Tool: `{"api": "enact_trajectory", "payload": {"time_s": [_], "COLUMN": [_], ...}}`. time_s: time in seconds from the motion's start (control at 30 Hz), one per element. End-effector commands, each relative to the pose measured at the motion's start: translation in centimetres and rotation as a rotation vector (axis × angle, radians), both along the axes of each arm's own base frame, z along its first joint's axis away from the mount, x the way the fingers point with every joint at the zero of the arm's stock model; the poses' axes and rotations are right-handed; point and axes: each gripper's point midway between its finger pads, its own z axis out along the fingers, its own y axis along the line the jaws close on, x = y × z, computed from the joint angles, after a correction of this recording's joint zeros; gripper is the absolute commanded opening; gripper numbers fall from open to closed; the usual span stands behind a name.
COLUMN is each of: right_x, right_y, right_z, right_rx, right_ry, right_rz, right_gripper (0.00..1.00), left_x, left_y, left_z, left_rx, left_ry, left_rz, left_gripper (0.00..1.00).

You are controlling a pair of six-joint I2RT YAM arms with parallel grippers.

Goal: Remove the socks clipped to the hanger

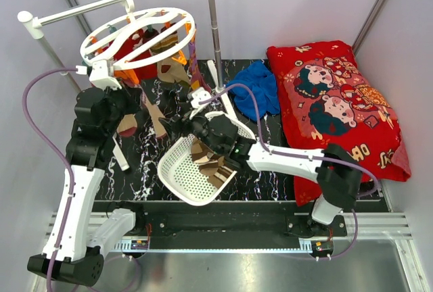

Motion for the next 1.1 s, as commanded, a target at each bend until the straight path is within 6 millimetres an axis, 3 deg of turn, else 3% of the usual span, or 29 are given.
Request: {"api": "enact_trajectory", "payload": {"time_s": [0.0,0.07,0.13,0.17,0.33,0.43,0.5,0.53,0.57,0.6,0.63,0.7,0.73,0.8,0.83,0.87,0.93,1.07], "right_x": [0.9,1.4,1.8,2.0,1.6,2.4,3.4,3.6,3.8,4.0,3.7,2.8,2.6,2.1,1.6,1.3,0.5,-1.3], "right_y": [2.1,3.3,4.1,4.6,5.7,5.9,5.6,5.7,5.7,5.6,5.8,6.2,5.9,5.8,5.5,5.3,4.9,4.3], "right_z": [2.6,0.9,1.2,-0.1,-0.5,-1.3,-1.0,-1.4,-1.1,-1.1,-1.0,-0.8,-0.4,-0.7,0.3,-0.2,0.9,1.6], "right_rx": [0.051,0.016,0.009,-0.025,-0.007,-0.016,-0.012,-0.019,-0.007,-0.009,-0.014,-0.021,-0.014,-0.008,0.02,0.014,0.041,0.072], "right_ry": [-0.051,-0.036,-0.029,-0.007,0.016,0.026,0.025,0.032,0.037,0.036,0.037,0.029,0.028,0.043,0.04,0.046,0.042,0.046], "right_rz": [0.017,0.023,0.019,0.022,0.068,0.031,-0.009,-0.011,-0.01,-0.004,0.019,0.078,0.083,0.107,0.117,0.132,0.155,0.229], "right_gripper": [0.91,0.91,0.91,0.91,0.91,0.88,0.76,0.51,0.42,0.34,0.18,0.05,0.0,0.0,0.0,0.0,0.0,0.0], "left_x": [-1.1,-1.4,-1.5,-1.5,-1.4,-1.5,-1.6,-1.7,-1.7,-1.8,-1.9,-2.3,-2.4,-2.7,-3.1,-3.3,-3.6,-4.1], "left_y": [-2.1,-2.5,-2.8,-2.9,-3.4,-3.6,-3.7,-3.8,-3.8,-3.8,-3.8,-3.3,-3.1,-2.3,-1.9,-1.5,-0.3,1.3], "left_z": [3.2,3.7,3.9,3.9,3.7,3.8,3.8,4.0,4.1,4.2,4.3,4.7,4.5,5.1,5.2,5.4,6.1,7.8], "left_rx": [-0.083,-0.105,-0.119,-0.128,-0.15,-0.163,-0.17,-0.178,-0.181,-0.184,-0.188,-0.191,-0.188,-0.178,-0.166,-0.159,-0.143,-0.123], "left_ry": [-0.057,-0.061,-0.062,-0.06,-0.05,-0.053,-0.054,-0.054,-0.057,-0.059,-0.06,-0.072,-0.061,-0.075,-0.079,-0.085,-0.088,-0.089], "left_rz": [-0.106,-0.13,-0.141,-0.144,-0.164,-0.172,-0.181,-0.183,-0.183,-0.183,-0.18,-0.153,-0.143,-0.103,-0.088,-0.069,-0.007,0.079], "left_gripper": [0.0,0.0,0.0,0.0,0.0,0.0,0.0,0.01,0.04,0.16,0.23,0.38,0.51,0.58,0.64,0.66,0.73,0.77]}}
